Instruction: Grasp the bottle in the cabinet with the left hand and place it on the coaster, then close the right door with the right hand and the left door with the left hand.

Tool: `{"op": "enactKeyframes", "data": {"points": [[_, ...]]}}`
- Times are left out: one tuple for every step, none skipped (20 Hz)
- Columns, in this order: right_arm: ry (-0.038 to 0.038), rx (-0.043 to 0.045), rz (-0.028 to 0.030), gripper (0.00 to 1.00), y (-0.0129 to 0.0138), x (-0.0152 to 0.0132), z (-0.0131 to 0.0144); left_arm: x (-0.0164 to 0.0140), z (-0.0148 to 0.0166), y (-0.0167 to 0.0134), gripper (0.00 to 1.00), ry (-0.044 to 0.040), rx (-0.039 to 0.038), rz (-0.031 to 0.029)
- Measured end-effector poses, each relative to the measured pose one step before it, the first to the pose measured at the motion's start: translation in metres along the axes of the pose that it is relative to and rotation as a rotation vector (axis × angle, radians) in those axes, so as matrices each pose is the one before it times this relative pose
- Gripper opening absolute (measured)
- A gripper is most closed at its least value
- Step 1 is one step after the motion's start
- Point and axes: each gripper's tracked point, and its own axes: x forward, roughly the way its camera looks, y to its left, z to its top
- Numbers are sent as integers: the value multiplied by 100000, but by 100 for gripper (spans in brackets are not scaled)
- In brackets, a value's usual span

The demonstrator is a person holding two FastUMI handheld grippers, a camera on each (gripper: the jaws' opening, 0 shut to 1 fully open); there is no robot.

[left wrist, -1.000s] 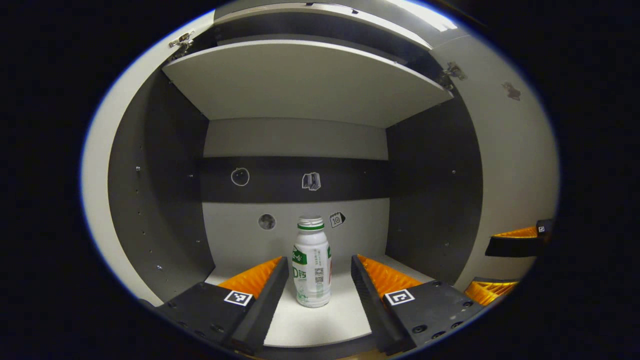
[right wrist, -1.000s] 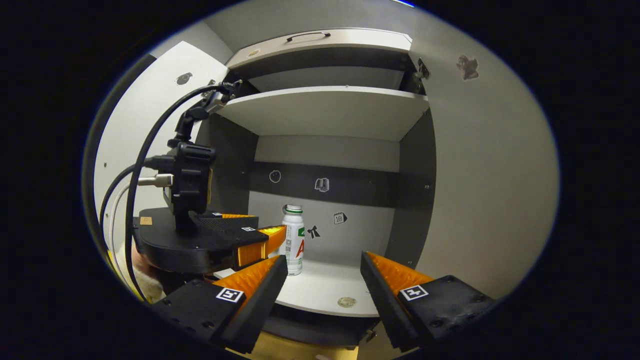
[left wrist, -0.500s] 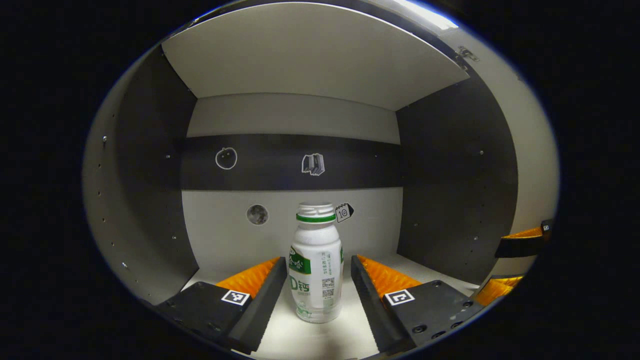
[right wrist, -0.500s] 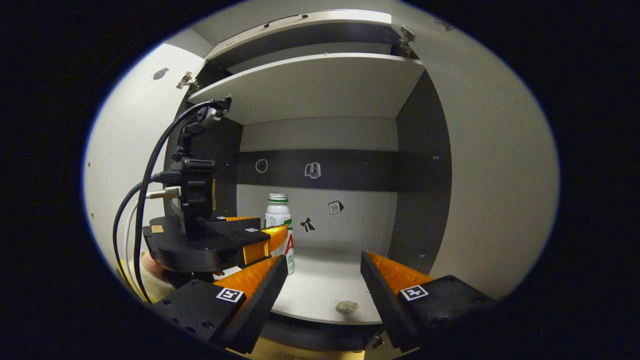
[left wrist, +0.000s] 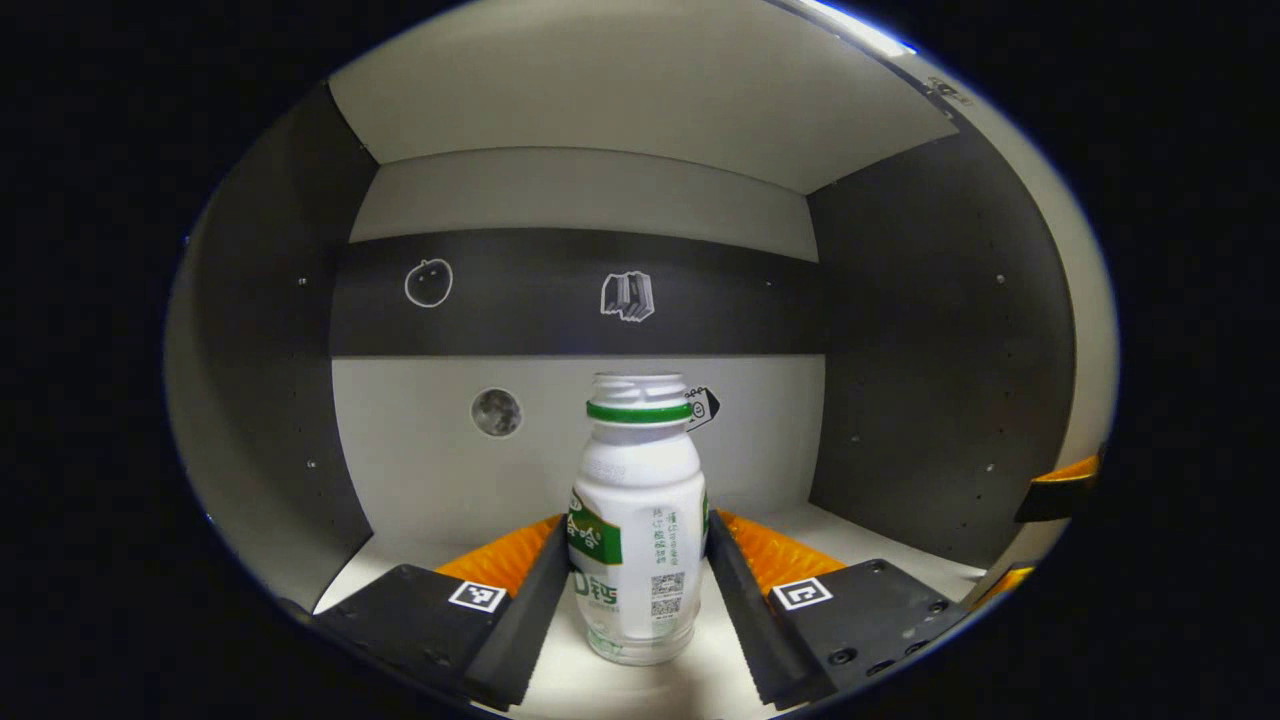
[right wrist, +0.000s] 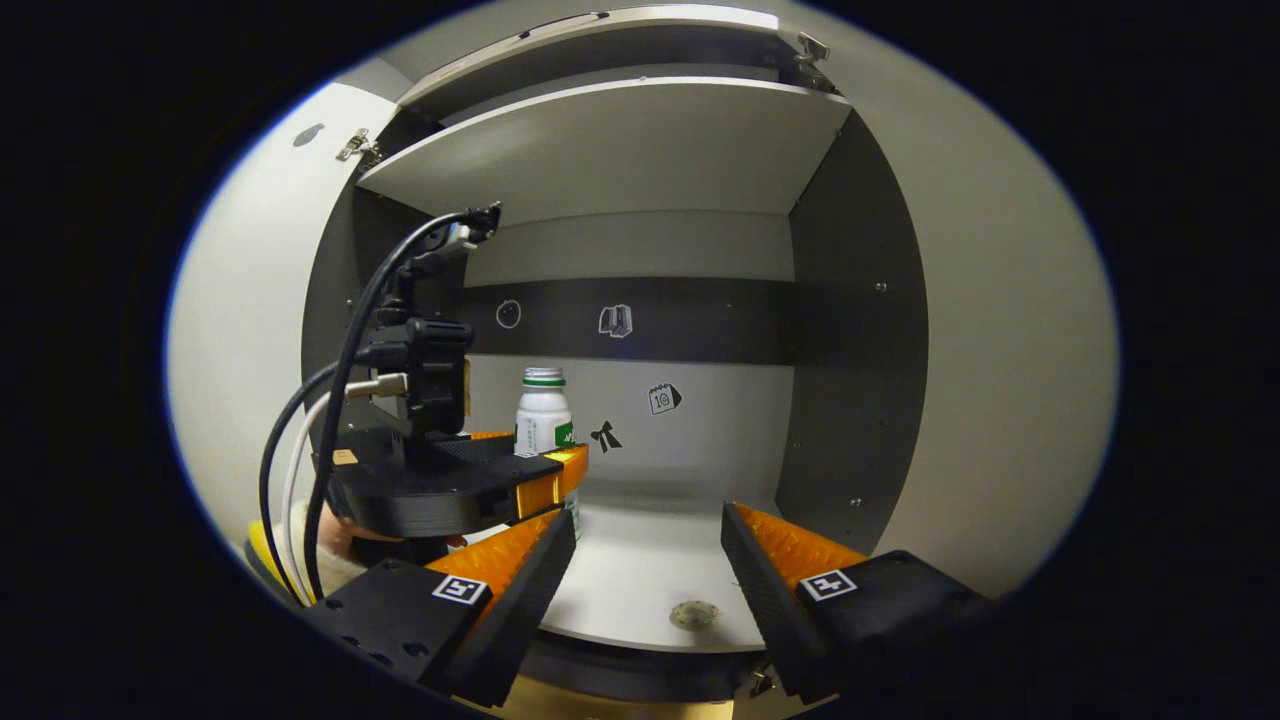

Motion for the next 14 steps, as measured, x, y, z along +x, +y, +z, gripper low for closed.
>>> {"op": "enactKeyframes", "data": {"points": [[62, 102, 18, 98, -95, -122, -1, -136, 162, -12, 81, -213, -504, 836], [-134, 97, -95, 98, -53, -40, 96, -119, 25, -149, 78, 2, -1128, -131], [-305, 116, -448, 98, -233, -46, 29, -172, 28, -322, 77, 338, -1708, -1737], [-231, 322, -365, 98, -150, -69, 118, 30, 41, -183, 77, 434, -1409, -1712], [97, 692, -282, 97, -125, -77, 107, -456, 200, 57, 76, 167, -583, -38], [216, 896, 143, 97, 33, -136, 22, -709, 254, 109, 76, -483, -236, 658], [-94, 789, 551, 98, 139, -307, 183, -833, 460, -72, 76, -1199, -593, -337], [-621, 170, 245, 98, 196, -327, 353, -886, 769, -175, 76, -1664, -1480, -1041], [-948, -149, 113, 98, 151, -419, 386, -1060, 590, -61, 76, -1267, -1985, -585], [-1018, -38, 275, 97, 154, -407, 433, -1117, 626, -75, 76, -635, -1341, -161], [-838, 278, 567, 97, 266, -528, 469, -1195, 505, 50, 76, -282, -64, 269], [-434, 325, 609, 97, 366, -543, 424, -1228, 514, 95, 76, -471, 1681, 1344], [-391, 48, 334, 97, 202, -495, 463, -1381, 675, 339, 77, -785, 3214, 2445], [-494, -164, 546, 98, 452, -836, 530, -1499, 671, 362, 76, -802, 3860, 2458]]}}
